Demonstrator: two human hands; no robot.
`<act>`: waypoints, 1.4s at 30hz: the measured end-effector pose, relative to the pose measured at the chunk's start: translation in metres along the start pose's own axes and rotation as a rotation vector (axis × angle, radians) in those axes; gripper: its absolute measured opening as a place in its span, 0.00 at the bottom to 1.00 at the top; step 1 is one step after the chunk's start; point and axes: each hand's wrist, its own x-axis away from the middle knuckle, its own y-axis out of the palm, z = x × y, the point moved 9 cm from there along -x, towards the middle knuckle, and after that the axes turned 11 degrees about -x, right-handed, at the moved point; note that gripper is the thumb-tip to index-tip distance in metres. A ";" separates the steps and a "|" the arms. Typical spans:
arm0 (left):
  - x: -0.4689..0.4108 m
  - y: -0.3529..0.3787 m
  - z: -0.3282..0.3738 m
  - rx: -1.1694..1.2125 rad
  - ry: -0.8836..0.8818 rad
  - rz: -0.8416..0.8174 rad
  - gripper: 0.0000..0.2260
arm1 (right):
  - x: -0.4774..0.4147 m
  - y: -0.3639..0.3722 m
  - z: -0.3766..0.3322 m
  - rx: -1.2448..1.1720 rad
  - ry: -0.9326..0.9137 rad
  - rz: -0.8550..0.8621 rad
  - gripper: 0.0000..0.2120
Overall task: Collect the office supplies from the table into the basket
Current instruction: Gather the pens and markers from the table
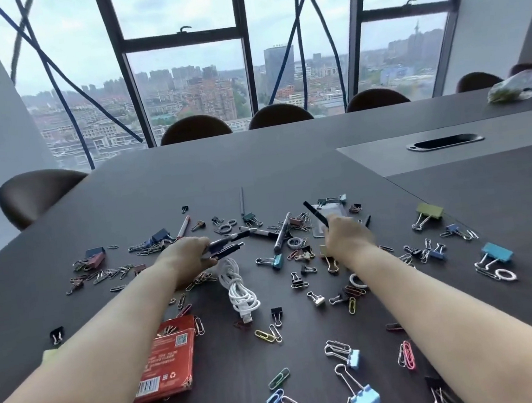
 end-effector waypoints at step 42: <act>-0.048 -0.030 0.013 0.472 -0.181 0.055 0.07 | -0.021 0.019 -0.033 -0.235 -0.069 -0.129 0.13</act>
